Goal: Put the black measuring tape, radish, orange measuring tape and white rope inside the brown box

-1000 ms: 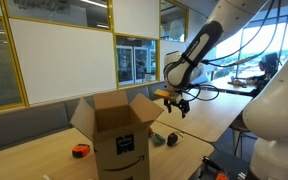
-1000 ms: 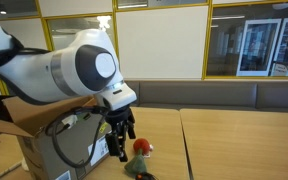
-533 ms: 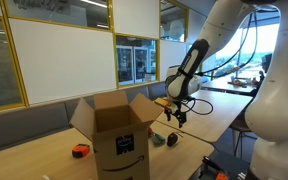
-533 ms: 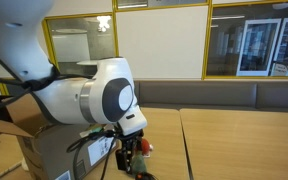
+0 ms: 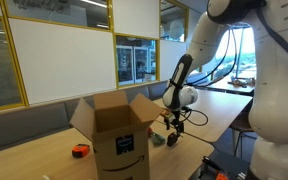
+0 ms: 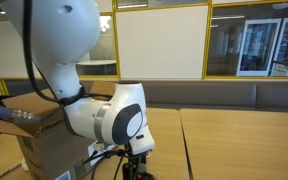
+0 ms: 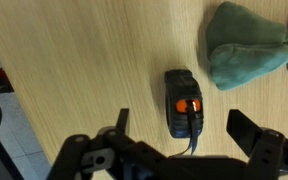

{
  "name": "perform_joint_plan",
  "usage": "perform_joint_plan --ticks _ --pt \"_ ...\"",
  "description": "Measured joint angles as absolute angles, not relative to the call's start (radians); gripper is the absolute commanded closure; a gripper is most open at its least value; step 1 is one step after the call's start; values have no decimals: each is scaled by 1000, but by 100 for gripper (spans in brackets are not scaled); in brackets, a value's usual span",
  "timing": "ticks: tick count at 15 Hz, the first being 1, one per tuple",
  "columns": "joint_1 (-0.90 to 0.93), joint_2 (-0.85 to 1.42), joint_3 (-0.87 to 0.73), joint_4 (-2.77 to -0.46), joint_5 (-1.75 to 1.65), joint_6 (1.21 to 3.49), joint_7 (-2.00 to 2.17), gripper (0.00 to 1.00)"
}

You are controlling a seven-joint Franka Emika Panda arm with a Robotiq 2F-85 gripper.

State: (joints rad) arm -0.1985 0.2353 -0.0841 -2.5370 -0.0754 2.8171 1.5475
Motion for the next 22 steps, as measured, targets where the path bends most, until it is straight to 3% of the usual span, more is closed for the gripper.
perform_joint_plan --ticks 7,9,17,22 --pt "-191 341 -98 -2459 132 2817 1355 0" --pt "-197 355 -94 -2451 194 2816 1276 25" --pt "-235 366 -55 -2450 391 2815 873 87" --pt "-235 366 -59 -2449 445 2814 760 86"
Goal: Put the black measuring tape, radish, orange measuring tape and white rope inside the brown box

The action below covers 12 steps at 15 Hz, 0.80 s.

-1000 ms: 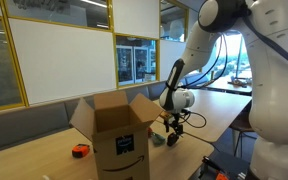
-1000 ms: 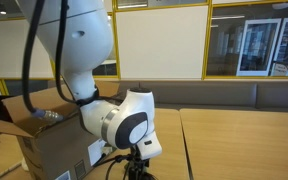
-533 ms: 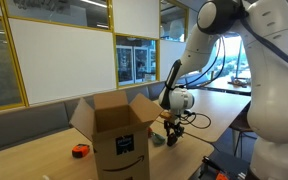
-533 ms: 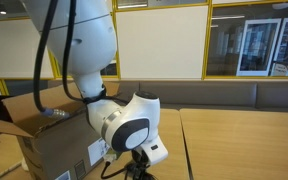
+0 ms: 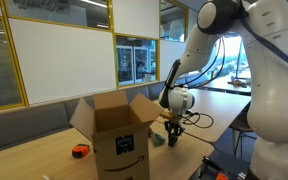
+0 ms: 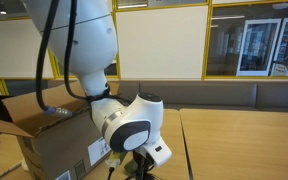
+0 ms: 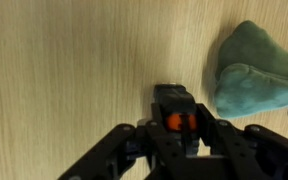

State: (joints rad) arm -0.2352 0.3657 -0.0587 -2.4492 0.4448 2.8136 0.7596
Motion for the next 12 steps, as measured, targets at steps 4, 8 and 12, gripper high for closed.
perform_joint_plan --ticks 4,8,12 --pt "-210 352 -94 -2454 438 2815 730 86" --pt "-110 239 -191 -2500 309 2823 760 86" --pt "-12 56 -272 -2556 8 2824 922 86"
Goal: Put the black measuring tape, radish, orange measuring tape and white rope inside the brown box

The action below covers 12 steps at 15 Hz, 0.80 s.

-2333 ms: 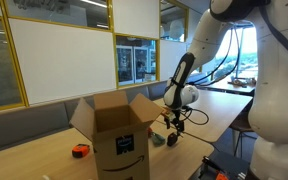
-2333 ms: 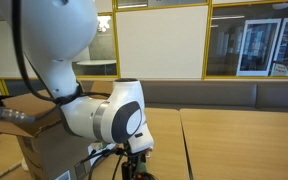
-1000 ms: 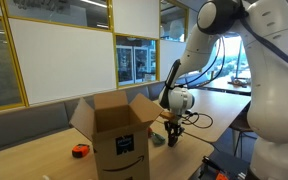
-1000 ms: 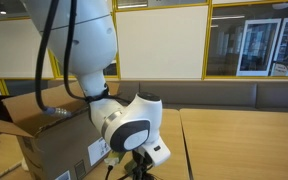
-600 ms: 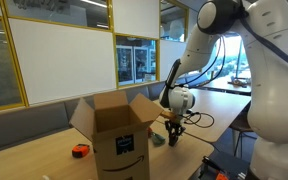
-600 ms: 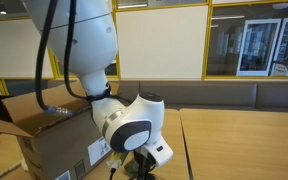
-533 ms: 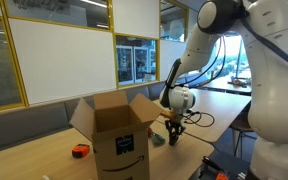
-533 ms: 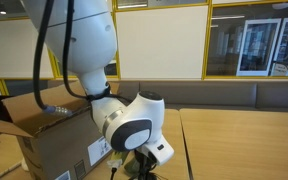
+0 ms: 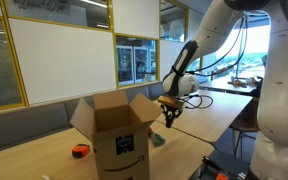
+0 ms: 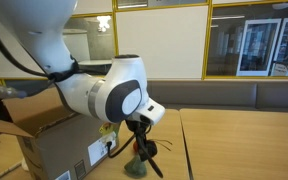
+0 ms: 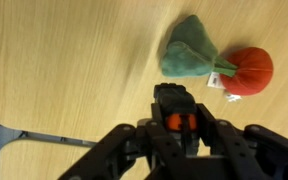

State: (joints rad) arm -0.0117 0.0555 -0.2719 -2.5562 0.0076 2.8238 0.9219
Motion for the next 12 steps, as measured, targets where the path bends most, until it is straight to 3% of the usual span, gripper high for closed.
perform_joint_plan --ticks 3,6,12 --pt "-13 -67 -253 -2563 -241 2813 1058 86" --pt "-72 -198 -135 -2561 -407 2766 1157 87" --pt "-95 -451 130 -2539 -413 2611 1171 87"
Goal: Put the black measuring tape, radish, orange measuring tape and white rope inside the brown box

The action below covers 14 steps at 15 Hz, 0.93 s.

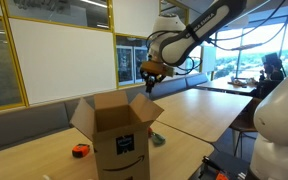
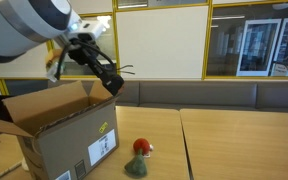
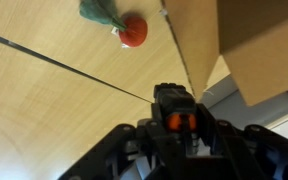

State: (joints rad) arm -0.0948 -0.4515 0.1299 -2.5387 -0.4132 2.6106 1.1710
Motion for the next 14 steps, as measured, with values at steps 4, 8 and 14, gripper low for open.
perform_joint_plan --ticks 4,8,14 --pt "-74 -534 259 -2491 -382 2528 1171 87" --pt "-34 -526 289 -2479 -317 2522 1154 87" --pt "17 -432 279 -2479 -185 2527 1080 87"
